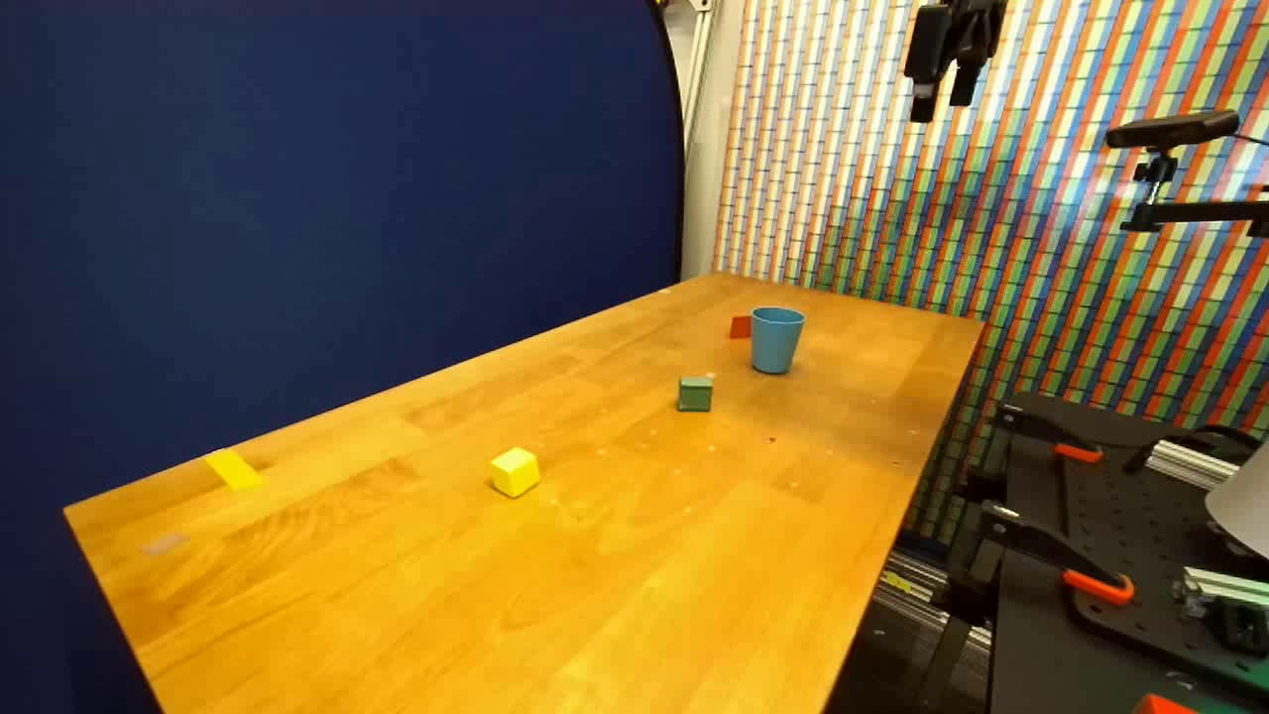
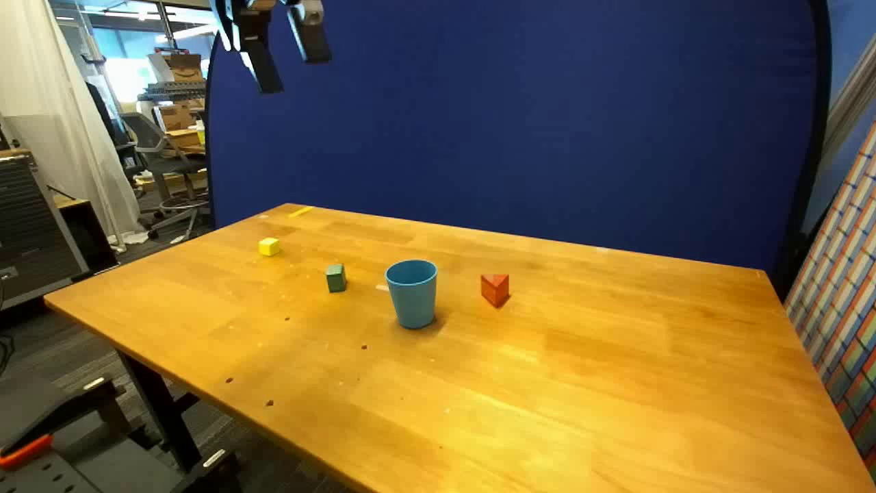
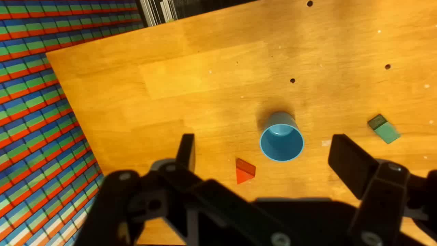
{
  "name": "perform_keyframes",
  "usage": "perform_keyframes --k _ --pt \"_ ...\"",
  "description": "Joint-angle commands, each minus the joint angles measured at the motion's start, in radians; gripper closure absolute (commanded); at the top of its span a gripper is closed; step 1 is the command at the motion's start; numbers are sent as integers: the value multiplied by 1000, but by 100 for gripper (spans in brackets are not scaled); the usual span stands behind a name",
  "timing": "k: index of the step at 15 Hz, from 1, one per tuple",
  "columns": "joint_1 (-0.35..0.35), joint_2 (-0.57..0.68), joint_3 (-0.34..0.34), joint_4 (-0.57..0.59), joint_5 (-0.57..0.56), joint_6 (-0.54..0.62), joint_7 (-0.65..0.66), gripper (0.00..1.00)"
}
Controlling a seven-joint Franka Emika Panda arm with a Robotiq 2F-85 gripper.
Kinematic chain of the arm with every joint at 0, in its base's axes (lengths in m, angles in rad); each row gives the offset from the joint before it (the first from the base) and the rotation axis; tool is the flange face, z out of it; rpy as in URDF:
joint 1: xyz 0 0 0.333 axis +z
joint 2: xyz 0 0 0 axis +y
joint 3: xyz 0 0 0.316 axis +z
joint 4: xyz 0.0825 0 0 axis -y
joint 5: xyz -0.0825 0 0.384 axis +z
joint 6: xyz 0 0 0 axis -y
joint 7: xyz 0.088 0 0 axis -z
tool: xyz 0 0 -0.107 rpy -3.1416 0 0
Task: Put the yellow block inside the light blue cup
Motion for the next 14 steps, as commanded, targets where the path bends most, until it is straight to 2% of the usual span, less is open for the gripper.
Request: perform_keyframes --k 1,6,9,14 --pt "14 0 -12 4 -7 -4 6 0" --pt "14 -3 -12 8 -7 -4 6 0" --pt "55 150 37 21 -11 74 36 0" --pt "220 423 86 74 81 225 -60 0"
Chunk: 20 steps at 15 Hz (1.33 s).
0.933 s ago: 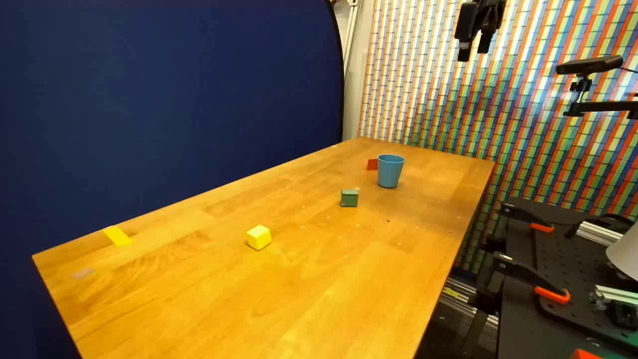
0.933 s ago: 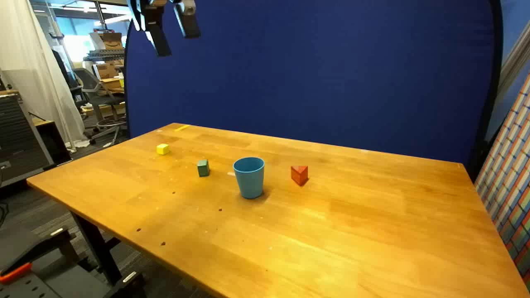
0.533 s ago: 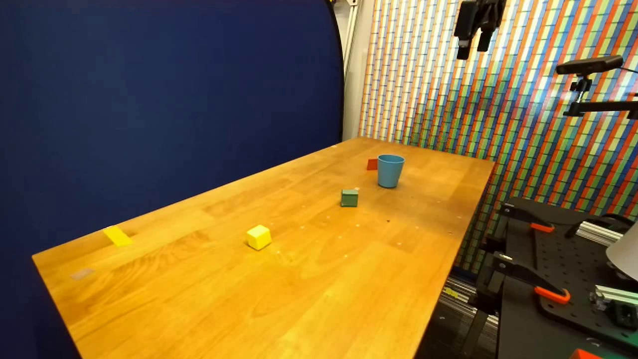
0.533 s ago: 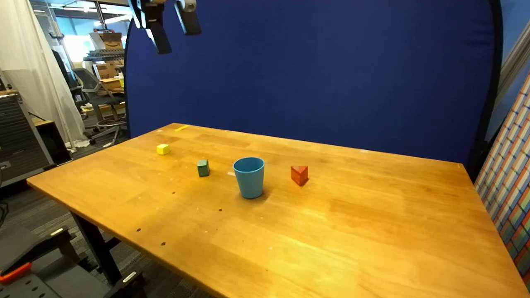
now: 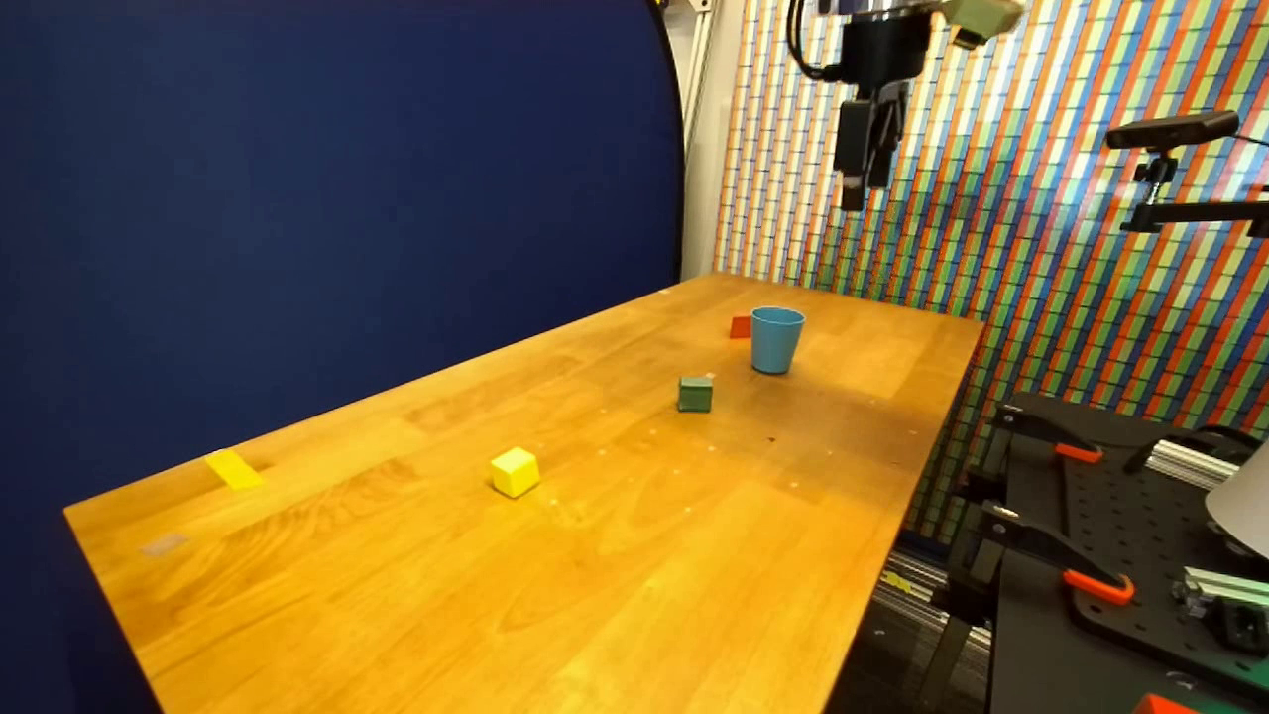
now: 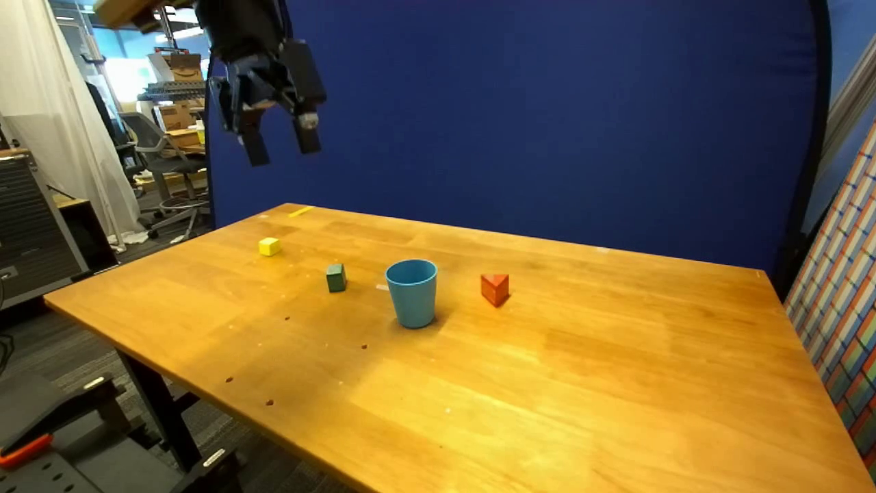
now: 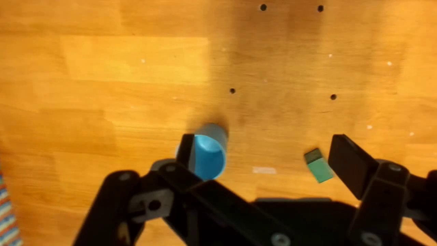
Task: Put the yellow block inside the light blue cup
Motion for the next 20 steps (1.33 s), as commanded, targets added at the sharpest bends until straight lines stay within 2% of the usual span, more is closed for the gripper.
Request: perform_keyframes --k 1,6,10,14,20 --pt "96 233 43 86 54 107 -60 0" --pt "198 563 115 269 88 204 -156 0" --pt "244 803 152 484 87 189 -222 0" --pt "285 969 163 669 66 153 -292 0" --pt "326 1114 160 873 51 99 -364 0"
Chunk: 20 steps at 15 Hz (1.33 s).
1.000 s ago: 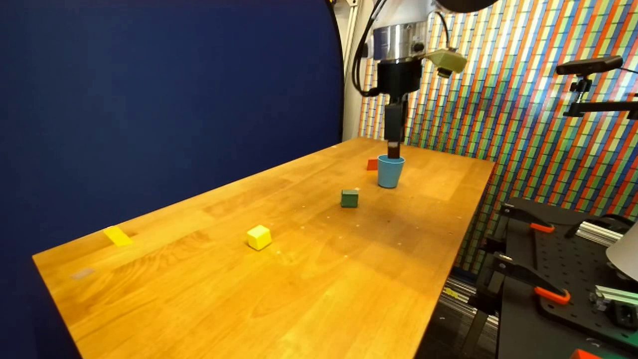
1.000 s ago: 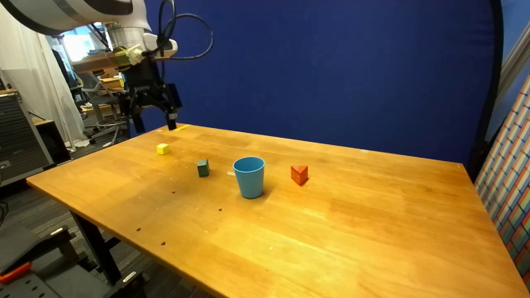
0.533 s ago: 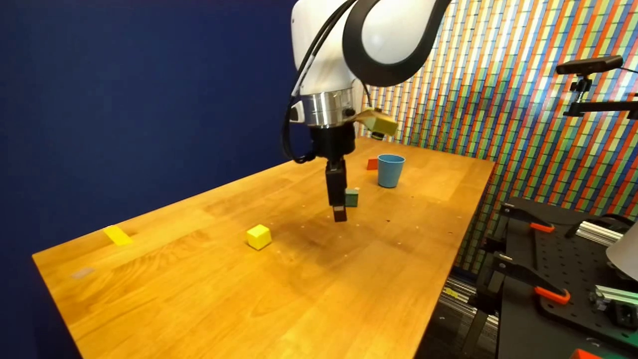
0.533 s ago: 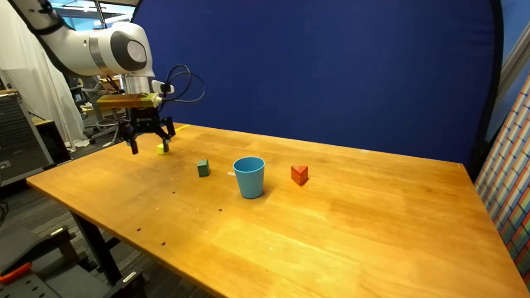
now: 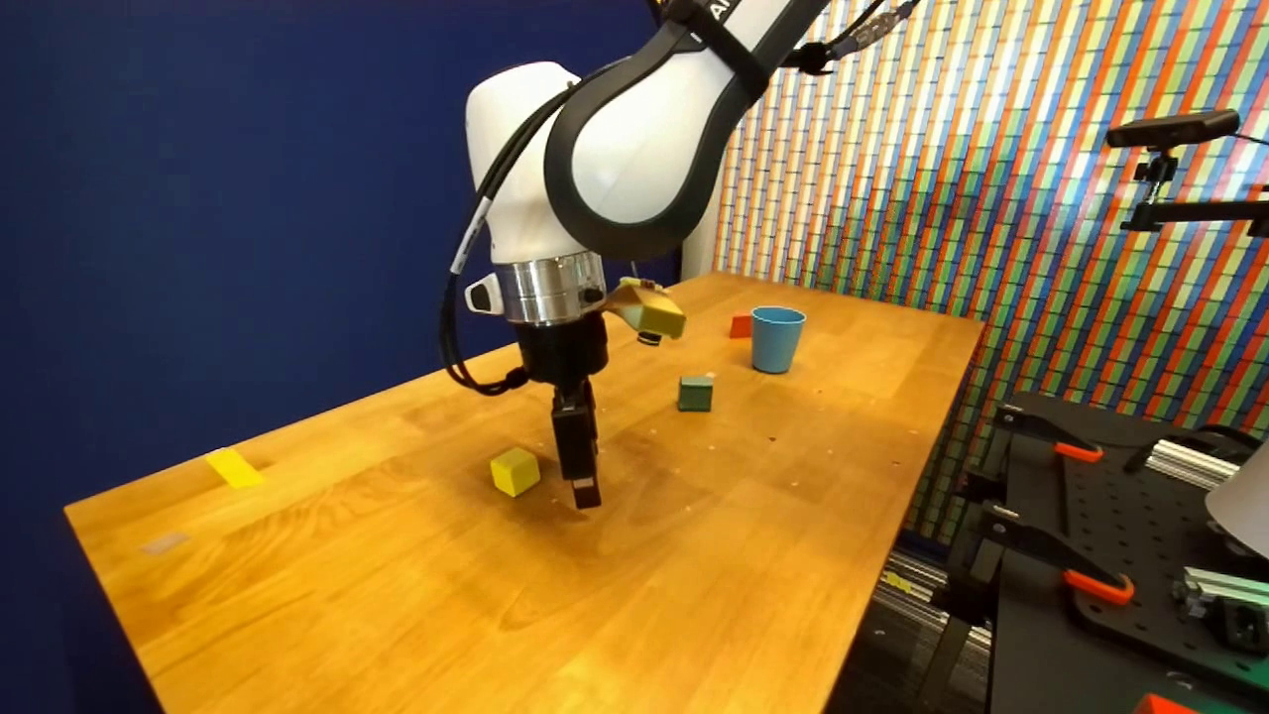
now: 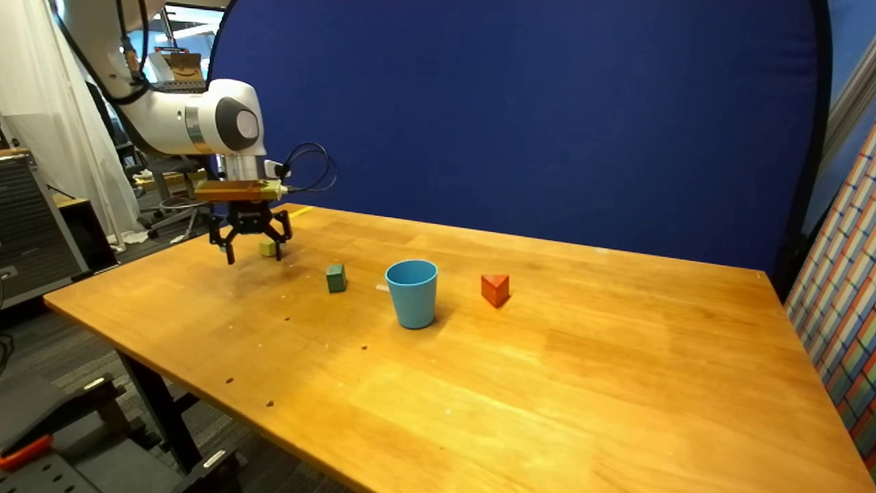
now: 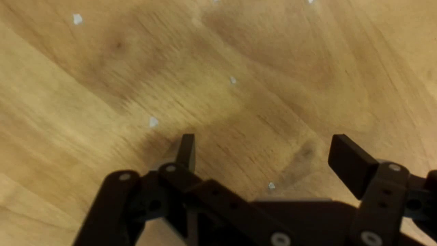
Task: Put the yellow block inside the light blue cup
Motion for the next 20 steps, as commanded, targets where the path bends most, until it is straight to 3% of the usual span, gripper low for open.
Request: perform_keyframes --k 1,10,11,13,18,20 --pt "19 86 3 156 -16 -70 -50 0" --pt "49 177 -1 323 -42 -131 -83 0" --pt "51 181 -1 331 -42 -131 -87 25" --pt "55 187 -2 341 -44 -131 -87 32" --pt "38 136 -38 280 -56 -118 -50 73" --pt "25 89 -74 216 -67 -94 -13 77"
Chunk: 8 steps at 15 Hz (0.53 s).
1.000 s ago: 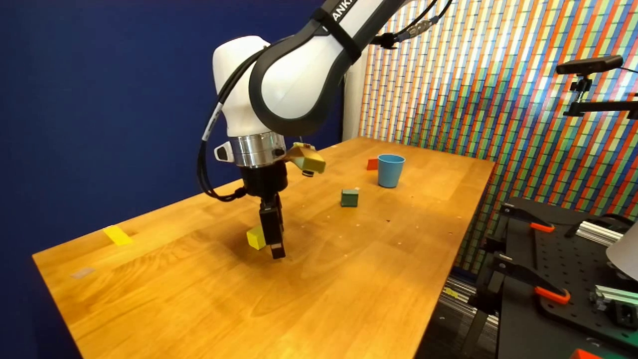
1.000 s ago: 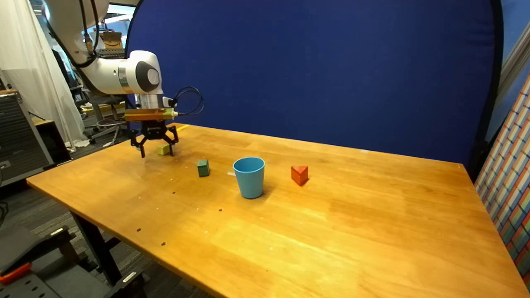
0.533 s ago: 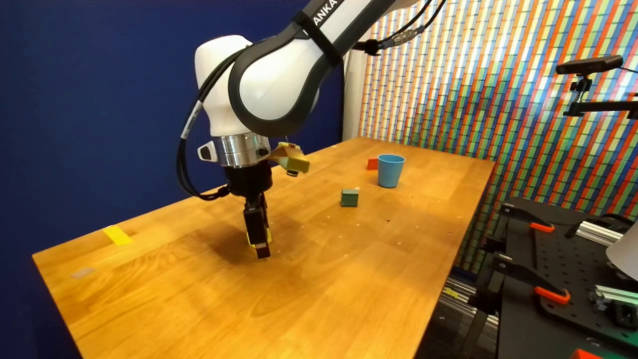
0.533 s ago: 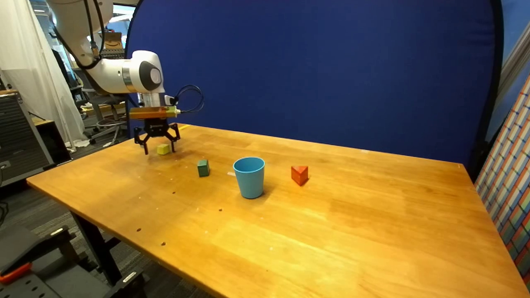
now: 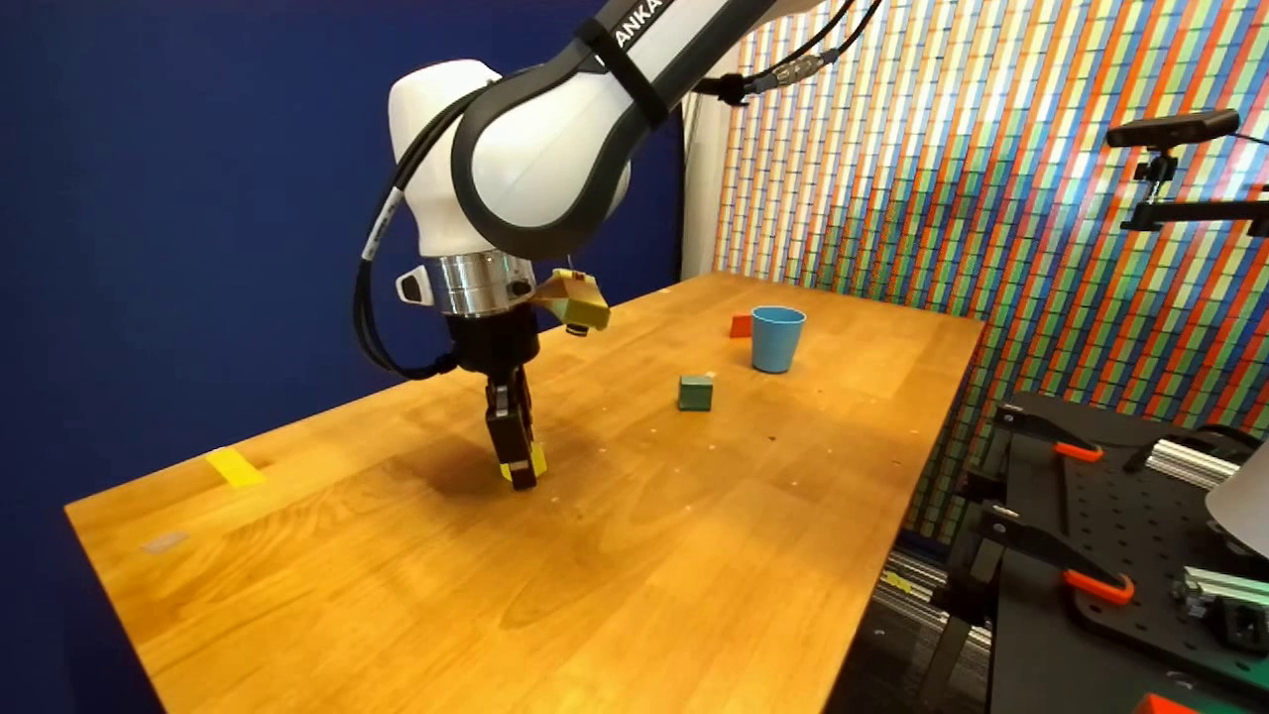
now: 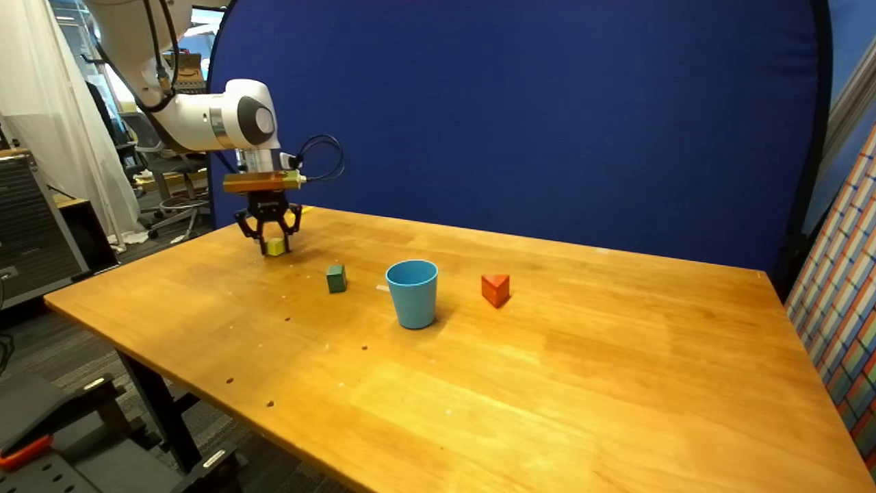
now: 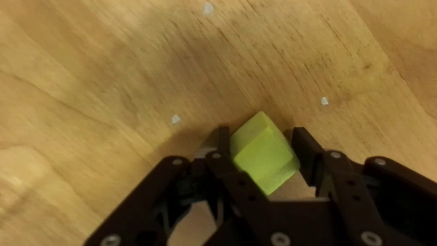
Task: Put the yellow block inside the light blue cup
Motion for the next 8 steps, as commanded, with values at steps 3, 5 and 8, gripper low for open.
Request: perform_keyframes --k 3,5,8 --pt "-47 -164 -129 -188 -56 35 133 77" --pt "-72 -224 -176 -248 -76 38 190 77" --pt "-120 -328 -240 -342 -98 39 272 77"
